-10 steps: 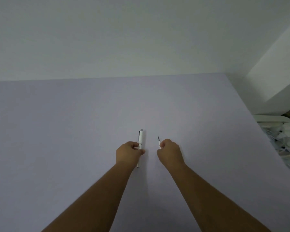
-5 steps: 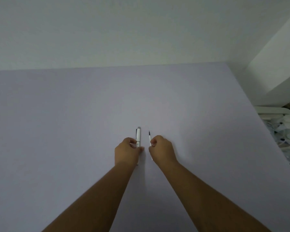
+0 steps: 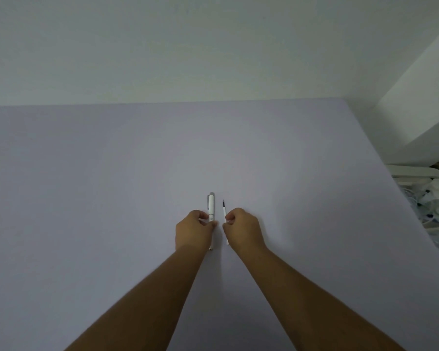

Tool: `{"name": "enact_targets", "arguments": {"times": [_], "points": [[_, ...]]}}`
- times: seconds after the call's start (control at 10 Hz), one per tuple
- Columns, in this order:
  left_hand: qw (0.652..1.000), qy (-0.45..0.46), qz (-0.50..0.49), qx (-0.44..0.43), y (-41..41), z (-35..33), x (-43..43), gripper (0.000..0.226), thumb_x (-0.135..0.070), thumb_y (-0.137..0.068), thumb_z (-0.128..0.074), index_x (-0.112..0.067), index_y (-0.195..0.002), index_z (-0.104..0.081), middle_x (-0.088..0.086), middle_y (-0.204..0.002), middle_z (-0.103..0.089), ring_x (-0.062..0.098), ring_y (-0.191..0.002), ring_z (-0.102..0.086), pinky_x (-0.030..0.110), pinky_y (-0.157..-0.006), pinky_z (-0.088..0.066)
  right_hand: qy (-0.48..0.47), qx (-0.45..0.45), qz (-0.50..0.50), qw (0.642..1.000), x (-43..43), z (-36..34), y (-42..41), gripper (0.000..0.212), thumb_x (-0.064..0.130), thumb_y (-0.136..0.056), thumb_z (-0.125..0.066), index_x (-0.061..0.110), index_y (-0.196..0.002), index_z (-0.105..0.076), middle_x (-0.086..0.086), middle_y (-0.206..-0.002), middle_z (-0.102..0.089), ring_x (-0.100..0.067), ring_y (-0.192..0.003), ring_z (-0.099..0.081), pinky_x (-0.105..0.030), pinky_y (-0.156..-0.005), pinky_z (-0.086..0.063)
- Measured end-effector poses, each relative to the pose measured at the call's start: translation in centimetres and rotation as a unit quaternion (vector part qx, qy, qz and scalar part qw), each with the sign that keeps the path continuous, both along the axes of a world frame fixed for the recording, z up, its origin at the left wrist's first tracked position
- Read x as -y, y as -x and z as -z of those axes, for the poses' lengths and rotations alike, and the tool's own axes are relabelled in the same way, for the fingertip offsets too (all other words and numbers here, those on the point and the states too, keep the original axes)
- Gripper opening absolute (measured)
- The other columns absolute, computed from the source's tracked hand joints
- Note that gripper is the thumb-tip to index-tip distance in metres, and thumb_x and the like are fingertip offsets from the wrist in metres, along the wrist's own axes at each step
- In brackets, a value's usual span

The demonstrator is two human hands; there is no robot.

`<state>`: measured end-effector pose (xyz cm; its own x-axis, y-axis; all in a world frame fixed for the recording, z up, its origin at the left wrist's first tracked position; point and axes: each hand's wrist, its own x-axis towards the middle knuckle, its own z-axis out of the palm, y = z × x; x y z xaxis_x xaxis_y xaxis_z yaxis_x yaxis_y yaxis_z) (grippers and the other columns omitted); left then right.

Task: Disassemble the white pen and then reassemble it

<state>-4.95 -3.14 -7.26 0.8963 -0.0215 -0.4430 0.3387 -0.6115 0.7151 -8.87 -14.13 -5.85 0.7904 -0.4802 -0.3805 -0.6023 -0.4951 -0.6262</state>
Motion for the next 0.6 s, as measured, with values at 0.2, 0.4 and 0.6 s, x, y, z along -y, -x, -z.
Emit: {"name": "enact_targets", "arguments": {"times": [0.2,0.4,0.6], "points": [[1.000,0.005,-0.005,-0.001,0.12,-0.08,-0.11,0.020,-0.027,-0.082,-0.069,-0.019,-0.098,-0.061,-0.004,-0.085,-0.062,0.008,-0.070,-0.057,0.014,-0.055,-0.038,-0.007,0.000,-0.004,1.000,-0.24,-0.06,0.17,0.019,0.012,-0.085,-0.055,0.010,-0.102,-0.062,-0.012,-0.103,-0.068,-0.026,-0.093,-0.063,-0.036,-0.082,-0.053],[1.000,-0.003,-0.002,-0.006,-0.15,-0.21,-0.33,0.023,-0.031,-0.081,-0.069,-0.020,-0.099,-0.060,-0.002,-0.087,-0.063,0.012,-0.074,-0.059,0.017,-0.059,-0.041,-0.014,0.001,0.003,1.000,-0.28,-0.25,0.17,0.018,0.014,-0.085,-0.056,0.010,-0.102,-0.062,-0.012,-0.103,-0.067,-0.026,-0.093,-0.063,-0.039,-0.083,-0.055],[1.000,-0.022,0.008,-0.005,-0.29,-0.48,-0.66,0.031,-0.038,-0.083,-0.064,-0.017,-0.107,-0.060,-0.002,-0.090,-0.063,0.014,-0.076,-0.058,0.023,-0.066,-0.043,-0.011,0.006,0.013,1.000,-0.10,-0.55,0.03,0.016,0.020,-0.087,-0.056,0.011,-0.099,-0.061,-0.010,-0.099,-0.067,-0.026,-0.089,-0.063,-0.037,-0.078,-0.055]]}}
